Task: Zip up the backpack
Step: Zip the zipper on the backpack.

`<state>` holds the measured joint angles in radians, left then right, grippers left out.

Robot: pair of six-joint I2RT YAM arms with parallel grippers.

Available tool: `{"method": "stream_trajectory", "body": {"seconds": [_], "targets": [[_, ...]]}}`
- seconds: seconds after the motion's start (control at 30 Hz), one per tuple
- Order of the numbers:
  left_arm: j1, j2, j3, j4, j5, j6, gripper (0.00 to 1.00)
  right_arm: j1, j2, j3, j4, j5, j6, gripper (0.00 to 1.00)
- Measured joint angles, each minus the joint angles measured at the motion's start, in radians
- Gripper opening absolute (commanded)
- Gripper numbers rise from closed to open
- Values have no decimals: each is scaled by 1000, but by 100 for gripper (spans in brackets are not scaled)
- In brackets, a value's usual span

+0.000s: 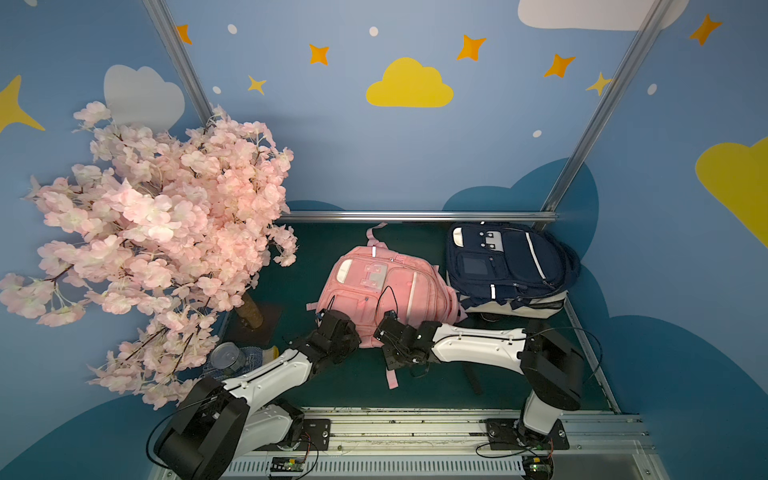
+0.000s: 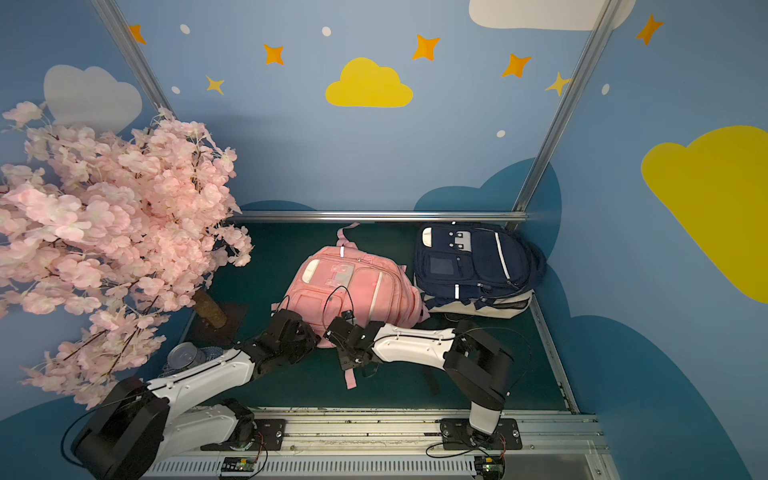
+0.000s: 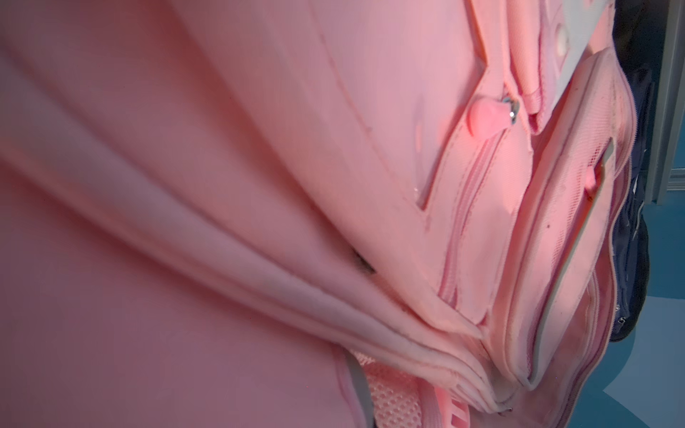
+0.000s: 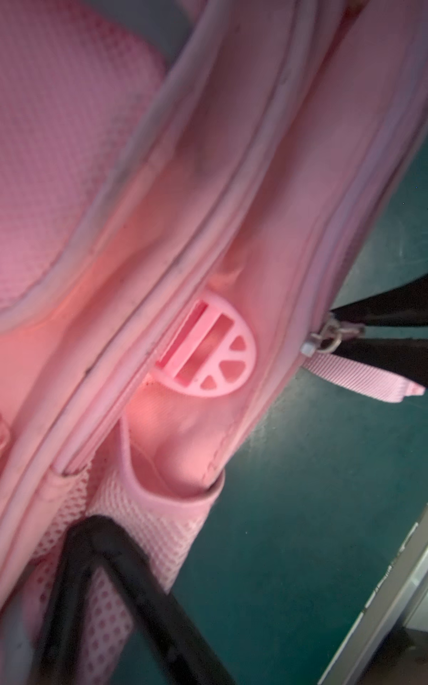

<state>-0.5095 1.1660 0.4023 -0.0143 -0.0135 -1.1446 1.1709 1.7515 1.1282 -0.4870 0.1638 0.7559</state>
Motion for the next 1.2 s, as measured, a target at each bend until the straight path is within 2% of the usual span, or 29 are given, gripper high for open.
{"method": "stream_trajectory", "body": {"seconds": [0.4,0.57,0.63,0.77,0.83,1.0,1.1,1.2], "targets": [[62,-125,0,-64,-13,57,2,-134,-182,-157,-50,8,26,0],[87,-91,28,-91,-12,96,3,-133,-198,-154,-64,13,20,0],[109,-50,59,-110,-13,117,12,-100,-175,-127,-71,19,11,0],[153,8,117,-151,-39,154,48,-31,-92,-39,-58,6,-12,0],[153,-2,132,-174,-55,165,58,-8,-58,-6,-41,-13,-22,0],[108,-137,82,-217,-45,129,67,17,-13,39,-8,-55,-50,0],[34,-212,26,-225,-33,78,68,19,0,57,6,-80,-66,0],[-24,-216,-2,-228,-23,31,68,23,15,73,17,-96,-79,0]]}}
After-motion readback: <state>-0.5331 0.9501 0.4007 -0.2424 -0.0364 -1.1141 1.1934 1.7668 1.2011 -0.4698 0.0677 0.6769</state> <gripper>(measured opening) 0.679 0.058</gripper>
